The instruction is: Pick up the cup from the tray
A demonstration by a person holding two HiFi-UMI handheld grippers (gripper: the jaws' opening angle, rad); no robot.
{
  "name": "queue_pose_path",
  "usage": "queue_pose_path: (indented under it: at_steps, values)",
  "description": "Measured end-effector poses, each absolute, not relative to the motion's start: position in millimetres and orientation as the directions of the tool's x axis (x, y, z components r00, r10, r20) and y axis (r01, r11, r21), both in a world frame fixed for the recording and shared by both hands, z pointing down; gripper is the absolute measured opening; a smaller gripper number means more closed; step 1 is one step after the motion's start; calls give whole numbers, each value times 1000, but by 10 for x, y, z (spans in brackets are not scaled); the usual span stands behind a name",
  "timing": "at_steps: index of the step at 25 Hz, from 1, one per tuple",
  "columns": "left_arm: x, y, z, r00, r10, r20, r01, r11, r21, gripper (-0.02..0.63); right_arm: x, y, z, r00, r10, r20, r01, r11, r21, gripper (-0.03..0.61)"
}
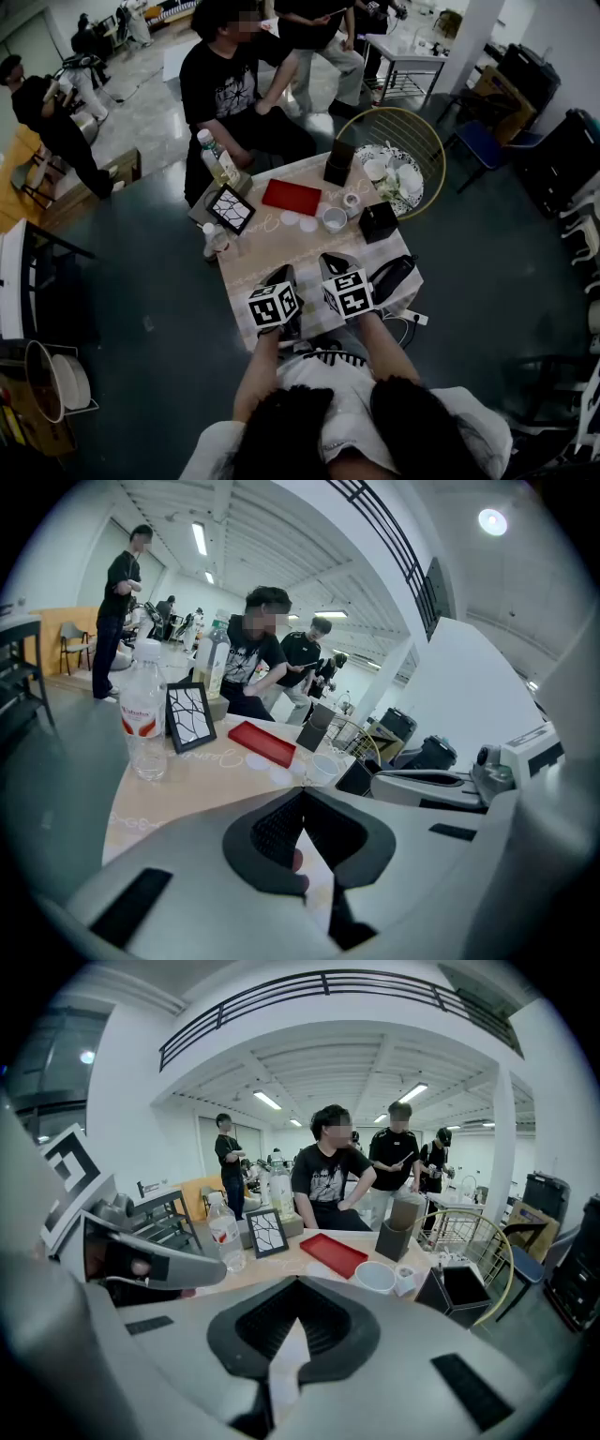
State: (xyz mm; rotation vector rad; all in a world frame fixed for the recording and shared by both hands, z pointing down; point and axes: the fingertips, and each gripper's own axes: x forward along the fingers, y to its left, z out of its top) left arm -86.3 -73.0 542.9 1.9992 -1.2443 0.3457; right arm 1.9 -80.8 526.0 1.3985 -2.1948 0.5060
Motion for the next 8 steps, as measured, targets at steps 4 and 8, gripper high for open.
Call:
queue_pose_path:
  at_steps: [4, 8]
  values:
    - [-886, -710, 5415, 493, -658, 569, -857, -255, 447, 8, -9, -786, 5269, -358, -730, 582, -911, 409, -47, 6]
    - [-878, -702, 5406, 498, -658, 565, -855, -261, 449, 9, -6, -772, 5279, -352, -730, 586, -913, 406, -43, 6]
